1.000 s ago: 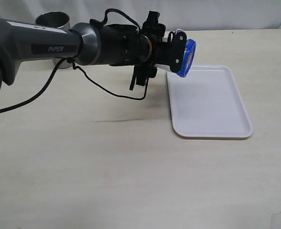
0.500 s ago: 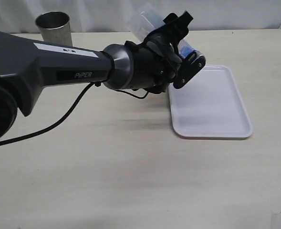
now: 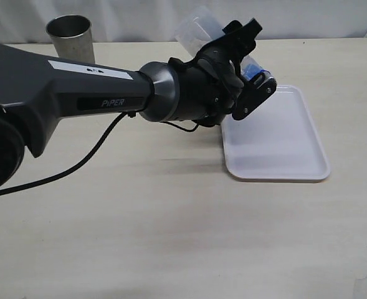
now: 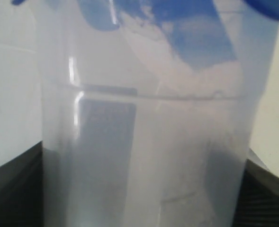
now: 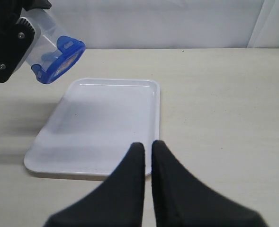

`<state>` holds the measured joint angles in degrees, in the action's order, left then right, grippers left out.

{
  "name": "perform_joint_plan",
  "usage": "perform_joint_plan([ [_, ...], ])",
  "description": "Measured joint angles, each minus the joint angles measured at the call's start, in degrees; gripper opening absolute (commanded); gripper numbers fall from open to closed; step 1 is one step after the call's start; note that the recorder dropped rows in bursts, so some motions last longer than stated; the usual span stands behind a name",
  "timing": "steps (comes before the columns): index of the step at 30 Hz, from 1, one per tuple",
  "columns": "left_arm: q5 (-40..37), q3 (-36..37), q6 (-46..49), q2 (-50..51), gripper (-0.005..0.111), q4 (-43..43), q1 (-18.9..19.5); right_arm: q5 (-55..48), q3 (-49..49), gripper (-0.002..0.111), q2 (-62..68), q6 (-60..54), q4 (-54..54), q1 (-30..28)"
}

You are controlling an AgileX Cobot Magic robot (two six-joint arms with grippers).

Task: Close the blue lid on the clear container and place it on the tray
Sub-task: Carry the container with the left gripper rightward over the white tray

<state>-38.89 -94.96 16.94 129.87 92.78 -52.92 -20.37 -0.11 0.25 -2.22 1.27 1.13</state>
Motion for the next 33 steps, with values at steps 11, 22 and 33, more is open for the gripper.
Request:
perform_joint_plan([
  [11,-0.1,0.0,0.0,0.0,0.000,2.7,0.0,0.0,0.0,0.005,0.0,0.0,0.0,0.0],
  [22,8.6,0.0,-26.5,0.0,0.000,2.2,0.0,0.0,0.0,0.005,0.0,0.0,0.0,0.0],
  [33,42.7,0.0,-74.9,0.0,0.000,2.2,7.7,0.0,0.0,0.005,0.0,0.0,0.0,0.0],
])
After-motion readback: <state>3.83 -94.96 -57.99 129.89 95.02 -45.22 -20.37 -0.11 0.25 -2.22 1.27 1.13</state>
